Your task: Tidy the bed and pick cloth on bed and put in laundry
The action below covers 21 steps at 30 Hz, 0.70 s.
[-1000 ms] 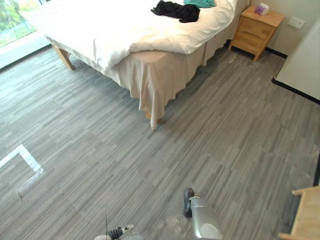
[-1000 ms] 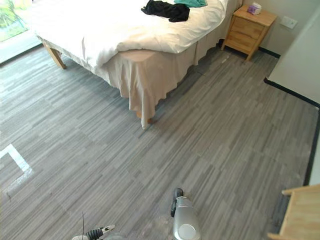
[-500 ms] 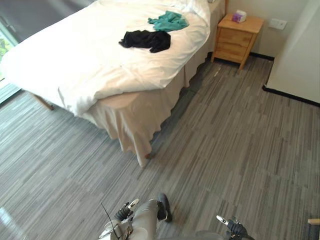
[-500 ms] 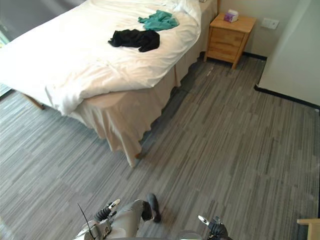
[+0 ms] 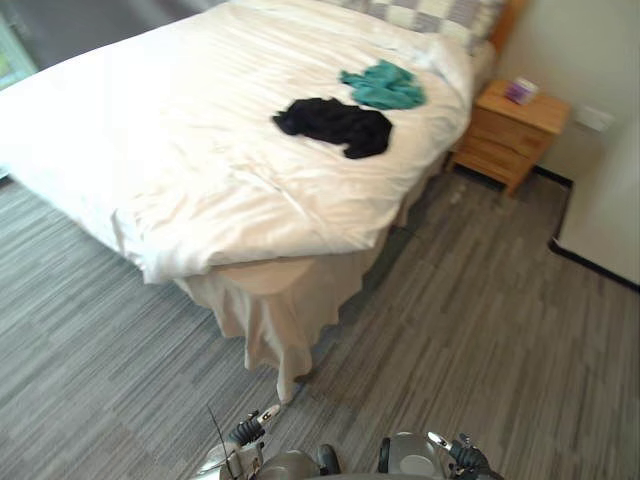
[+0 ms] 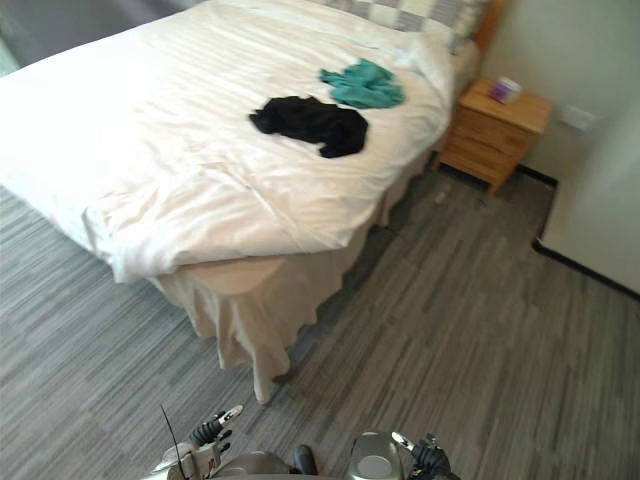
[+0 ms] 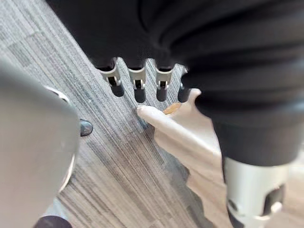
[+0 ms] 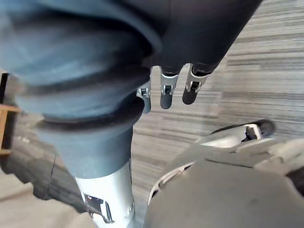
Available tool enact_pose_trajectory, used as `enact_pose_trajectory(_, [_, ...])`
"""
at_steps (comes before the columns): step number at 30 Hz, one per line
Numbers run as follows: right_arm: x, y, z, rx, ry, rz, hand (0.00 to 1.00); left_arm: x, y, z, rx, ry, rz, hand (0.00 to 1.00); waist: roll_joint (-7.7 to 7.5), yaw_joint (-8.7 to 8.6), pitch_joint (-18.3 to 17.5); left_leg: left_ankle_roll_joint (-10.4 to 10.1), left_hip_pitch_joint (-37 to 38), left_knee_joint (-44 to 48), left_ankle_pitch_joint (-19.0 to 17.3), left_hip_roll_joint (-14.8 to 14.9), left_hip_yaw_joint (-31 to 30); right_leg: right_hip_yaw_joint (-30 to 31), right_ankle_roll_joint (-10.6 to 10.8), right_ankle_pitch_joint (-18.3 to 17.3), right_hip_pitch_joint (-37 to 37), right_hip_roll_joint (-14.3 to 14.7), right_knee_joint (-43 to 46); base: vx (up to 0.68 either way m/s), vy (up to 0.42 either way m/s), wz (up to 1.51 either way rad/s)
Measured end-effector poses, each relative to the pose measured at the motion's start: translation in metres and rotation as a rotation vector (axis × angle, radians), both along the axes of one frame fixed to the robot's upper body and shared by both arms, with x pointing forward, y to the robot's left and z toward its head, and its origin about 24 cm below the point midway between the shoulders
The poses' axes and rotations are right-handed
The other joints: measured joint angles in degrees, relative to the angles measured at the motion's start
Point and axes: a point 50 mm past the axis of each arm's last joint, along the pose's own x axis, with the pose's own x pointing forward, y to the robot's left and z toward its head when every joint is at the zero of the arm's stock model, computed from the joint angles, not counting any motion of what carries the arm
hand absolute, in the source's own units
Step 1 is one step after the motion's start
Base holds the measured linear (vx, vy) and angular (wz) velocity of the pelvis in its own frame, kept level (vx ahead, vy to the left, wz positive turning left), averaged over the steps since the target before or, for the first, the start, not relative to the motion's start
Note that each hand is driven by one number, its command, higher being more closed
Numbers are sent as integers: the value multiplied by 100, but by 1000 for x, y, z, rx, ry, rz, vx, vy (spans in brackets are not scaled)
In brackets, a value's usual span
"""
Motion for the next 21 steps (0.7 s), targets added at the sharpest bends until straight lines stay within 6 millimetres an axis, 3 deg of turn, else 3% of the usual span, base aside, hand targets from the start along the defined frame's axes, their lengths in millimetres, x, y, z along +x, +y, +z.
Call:
enact_pose_trajectory(1, [-3, -2, 1, -11, -1, 1, 0, -2, -1, -1, -12, 2, 33, 0, 47, 20, -23, -120, 99, 55, -69, 13, -316, 362, -1, 154, 1, 90, -85, 294, -108, 122])
enact_pose_trajectory(2, [-3, -2, 1, -15, -1, 4, 0, -3, -1, -1, -17, 3, 50, 0, 62, 36, -35, -186, 150, 114, -107, 17, -446, 465, 8, 209, 2, 123, -91, 356, -160, 158])
enact_pose_trajectory(4, [-3, -3, 1, -29, 10, 45, 0, -18, 1, -5, -29, 30, 123, 0, 84, 70, -160, -524, 309, 336, -302, 70, -610, 412, 22, 443, 47, 252, -179, 387, -229, 117])
enact_pose_trajectory(5, [-2, -1, 1, -26, 20, 71, 0, -30, 5, -7, -27, 52, 164, 0, 62, 88, -244, -724, 345, 540, -419, 73, -621, 244, -75, 829, 130, 302, -497, 429, -281, 80])
enact_pose_trajectory(6, [-1, -2, 1, -31, 26, 98, 0, -39, 7, -8, -34, 60, 228, 0, 43, 193, -343, -1060, 278, 1012, -644, 99, -601, -1, -140, 945, 322, 226, -656, 407, -273, 72])
enact_pose_trajectory(7, [8, -5, 4, -44, 12, 123, 0, -42, 5, -9, -44, 52, 256, 0, 94, 305, -406, -1112, -50, 1557, -869, 333, -280, -55, -178, 950, 494, 216, -875, 322, -238, 63])
enact_pose_trajectory(8, [10, -4, 4, -39, 16, 134, 0, -40, 4, -8, -51, 38, 265, 0, 102, 330, -409, -1017, -127, 1571, -934, 605, 71, -188, -179, 949, 627, 187, -989, 227, -274, 69])
enact_pose_trajectory(9, [17, 1, 4, -31, 9, 157, 0, -41, 1, -8, -62, 33, 271, 0, 105, 327, -406, -1033, -184, 1474, -932, 893, 247, -356, -183, 948, 743, 115, -1066, 134, -275, 89])
enact_pose_trajectory(11, [25, 10, 4, -7, 6, 187, 0, -41, 2, -7, -66, 13, 274, 0, 169, 326, -403, -1299, -311, 919, -631, 1364, 540, -729, -184, 942, 932, 14, -1123, 79, -175, 96])
enact_pose_trajectory(12, [26, 10, 4, -2, 8, 190, 0, -40, -2, -7, -78, 11, 272, 0, 273, 318, -416, -1393, -479, 786, -35, 1615, 625, -981, -92, 846, 1014, -17, -1141, 45, -37, 91])
enact_pose_trajectory(16, [24, 7, 2, 20, 27, 127, 0, -37, 5, -6, -47, 11, 210, 0, 206, 240, -444, -1138, -571, 507, 202, 1293, 1158, -1588, 37, 722, 1230, -419, -1360, -32, 7, 86])
enact_pose_trajectory(21, [11, 0, -1, 48, 67, 38, 0, -40, 14, -6, 8, 31, 206, 0, 224, 169, -429, -1067, -382, -310, 678, 1137, 1079, -1832, 87, 923, 1378, -477, -1612, -109, 12, 35])
